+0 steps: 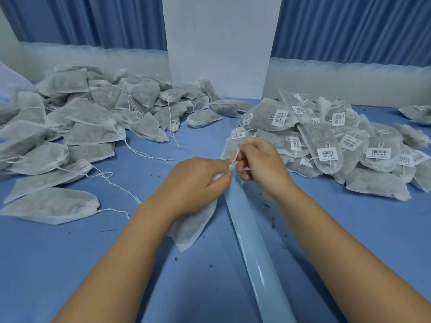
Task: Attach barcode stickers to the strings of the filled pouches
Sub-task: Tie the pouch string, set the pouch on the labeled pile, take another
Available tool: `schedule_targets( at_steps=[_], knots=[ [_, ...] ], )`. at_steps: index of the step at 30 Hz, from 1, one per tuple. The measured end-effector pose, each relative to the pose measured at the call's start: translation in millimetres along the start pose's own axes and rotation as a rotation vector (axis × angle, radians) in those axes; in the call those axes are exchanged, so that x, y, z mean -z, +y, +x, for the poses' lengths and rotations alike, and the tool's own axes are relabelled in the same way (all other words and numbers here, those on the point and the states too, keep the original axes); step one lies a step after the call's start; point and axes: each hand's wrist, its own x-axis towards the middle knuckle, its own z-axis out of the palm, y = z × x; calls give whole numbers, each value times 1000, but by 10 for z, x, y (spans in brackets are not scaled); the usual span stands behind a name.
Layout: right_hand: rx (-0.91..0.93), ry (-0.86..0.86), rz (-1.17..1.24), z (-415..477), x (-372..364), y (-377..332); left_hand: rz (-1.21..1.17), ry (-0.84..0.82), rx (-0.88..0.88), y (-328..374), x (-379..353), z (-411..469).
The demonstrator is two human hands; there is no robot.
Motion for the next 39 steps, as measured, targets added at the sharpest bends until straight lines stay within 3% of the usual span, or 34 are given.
schedule_targets(
  at_steps=[5, 8, 14, 18, 22, 26, 33, 36, 39],
  knots=[
    [-28, -20, 160, 16, 88, -70, -373, 94, 201, -154, 13, 5],
    [-2, -3, 156, 9, 83, -68, -679, -27, 377, -221, 53, 41],
    [123, -48, 78, -31, 59, -69, -745, -7, 549, -426, 91, 39],
    [314, -164, -90, -97, -19, -34, -773, 164, 637, -467, 85, 54],
    [452, -232, -300, -181, -136, 30, -821, 362, 662, -440, 95, 68],
    [469, -257, -464, -221, -206, 123, -920, 441, 636, -347, 154, 68],
    [483, -308, -314, -201, -202, 137, -1043, 523, 598, -192, 205, 81],
    [487, -264, -280, -194, -198, 151, -1123, 467, 613, -181, 201, 76],
    [500, -212, -237, -168, -175, 140, -1169, 255, 619, -250, 225, 45]
  ],
)
